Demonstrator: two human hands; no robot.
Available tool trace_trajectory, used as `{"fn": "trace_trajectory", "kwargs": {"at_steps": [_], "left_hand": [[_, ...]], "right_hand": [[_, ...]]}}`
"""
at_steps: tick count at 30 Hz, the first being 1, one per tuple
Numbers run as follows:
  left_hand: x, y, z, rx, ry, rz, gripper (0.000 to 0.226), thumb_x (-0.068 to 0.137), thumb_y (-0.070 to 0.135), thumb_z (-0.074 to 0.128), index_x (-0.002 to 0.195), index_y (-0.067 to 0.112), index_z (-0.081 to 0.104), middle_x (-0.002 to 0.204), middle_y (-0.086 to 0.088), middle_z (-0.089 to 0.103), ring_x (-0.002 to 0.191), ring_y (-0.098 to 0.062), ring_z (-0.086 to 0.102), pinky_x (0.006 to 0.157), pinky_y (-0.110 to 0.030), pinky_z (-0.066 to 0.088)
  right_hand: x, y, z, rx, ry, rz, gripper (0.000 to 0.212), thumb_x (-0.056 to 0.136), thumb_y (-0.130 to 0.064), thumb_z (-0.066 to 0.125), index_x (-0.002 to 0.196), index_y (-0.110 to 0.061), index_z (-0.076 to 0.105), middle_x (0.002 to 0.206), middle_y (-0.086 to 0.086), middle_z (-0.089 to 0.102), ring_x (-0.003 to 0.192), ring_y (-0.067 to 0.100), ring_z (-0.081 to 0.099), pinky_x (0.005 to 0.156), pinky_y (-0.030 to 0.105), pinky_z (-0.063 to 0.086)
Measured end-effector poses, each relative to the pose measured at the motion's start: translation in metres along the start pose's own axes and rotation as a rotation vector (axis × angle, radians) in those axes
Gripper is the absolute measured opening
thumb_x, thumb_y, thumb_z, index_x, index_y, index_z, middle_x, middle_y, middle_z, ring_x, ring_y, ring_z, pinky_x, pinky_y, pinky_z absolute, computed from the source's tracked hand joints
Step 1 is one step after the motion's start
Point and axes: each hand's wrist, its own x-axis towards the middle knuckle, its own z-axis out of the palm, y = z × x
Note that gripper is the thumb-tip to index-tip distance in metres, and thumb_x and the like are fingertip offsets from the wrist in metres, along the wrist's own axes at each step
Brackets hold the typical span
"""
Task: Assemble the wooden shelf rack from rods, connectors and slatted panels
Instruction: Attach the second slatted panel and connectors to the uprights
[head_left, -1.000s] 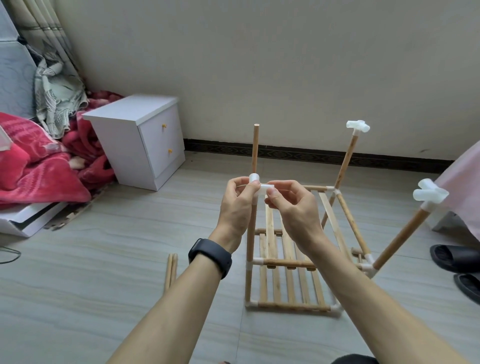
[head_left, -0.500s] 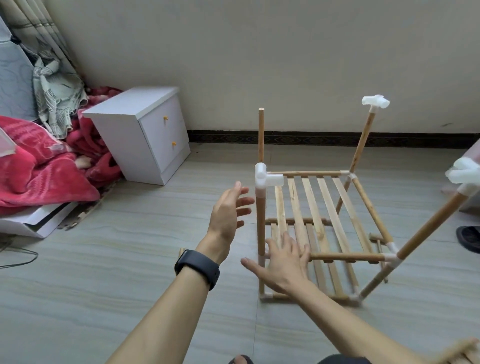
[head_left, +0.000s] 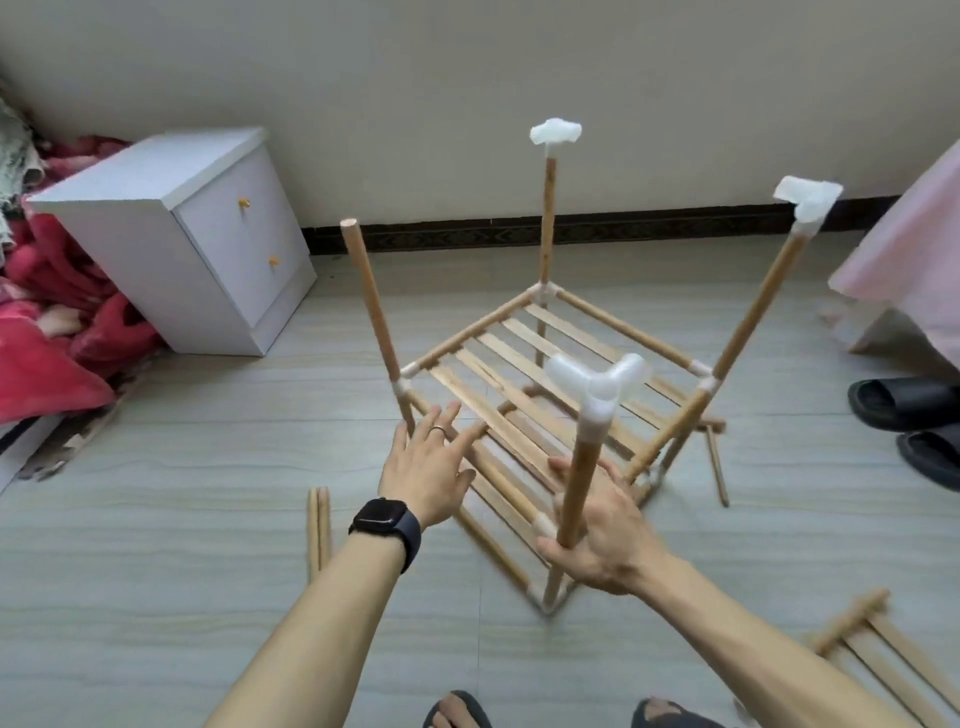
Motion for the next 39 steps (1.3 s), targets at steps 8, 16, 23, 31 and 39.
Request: {"fn": "trace_trajectory", "kwargs": {"at_steps": [8,16,23,31,39], "left_hand": [[-0.003,0.017,0.029,-0.001,0.018,0.162,0.055,0.105,0.051,0.036,0.157,0.043,0.021,0.167,0.006,0.02,0.154,-0.024,0.014,0.123,-0.044,0.011],[0.01,0.061,0.037,0.034,0.039,0.092,0.052,0.11,0.038,0.014,0.161,0.026,0.013,0.168,-0.001,0.014,0.155,-0.024,0.01,0.124,-0.042,0.008],[-0.001,0.08,0.038,0.006,0.1,0.101,0.051,0.111,0.032,0.021,0.161,0.023,0.016,0.167,-0.004,0.019,0.155,-0.024,0.013,0.123,-0.039,0.01],[-0.098,0.038,0.08,-0.427,0.324,0.046,0.057,0.094,0.018,0.058,0.147,0.031,0.04,0.152,0.005,0.043,0.139,-0.014,0.04,0.106,-0.024,0.042],[-0.207,-0.041,0.172,-0.457,-0.162,-0.81,0.056,0.095,0.031,0.046,0.151,0.028,0.035,0.156,-0.004,0.036,0.139,-0.025,0.036,0.111,-0.036,0.035]], "right_hand": [[-0.053,0.072,-0.02,0.363,0.479,0.404,0.016,0.1,-0.036,0.057,0.115,-0.034,0.063,0.133,-0.031,0.051,0.131,-0.005,0.047,0.101,0.014,0.036],[-0.021,0.097,-0.044,0.482,0.594,0.751,0.018,0.107,-0.027,0.044,0.123,-0.026,0.052,0.115,0.008,0.068,0.11,0.028,0.062,0.087,0.032,0.042],[-0.024,0.1,-0.051,0.535,0.606,0.865,0.034,0.107,-0.041,0.042,0.134,-0.022,0.05,0.111,0.004,0.067,0.11,0.028,0.062,0.089,0.037,0.046],[-0.06,0.019,0.006,0.113,0.52,0.526,0.061,0.091,-0.03,0.071,0.138,-0.009,0.04,0.145,0.017,0.038,0.139,0.034,0.033,0.118,0.048,0.028],[0.067,-0.049,0.043,-0.349,-0.095,0.059,0.074,0.095,-0.069,0.035,0.153,-0.022,0.035,0.167,0.004,0.023,0.155,0.026,0.013,0.123,0.054,0.019]]}}
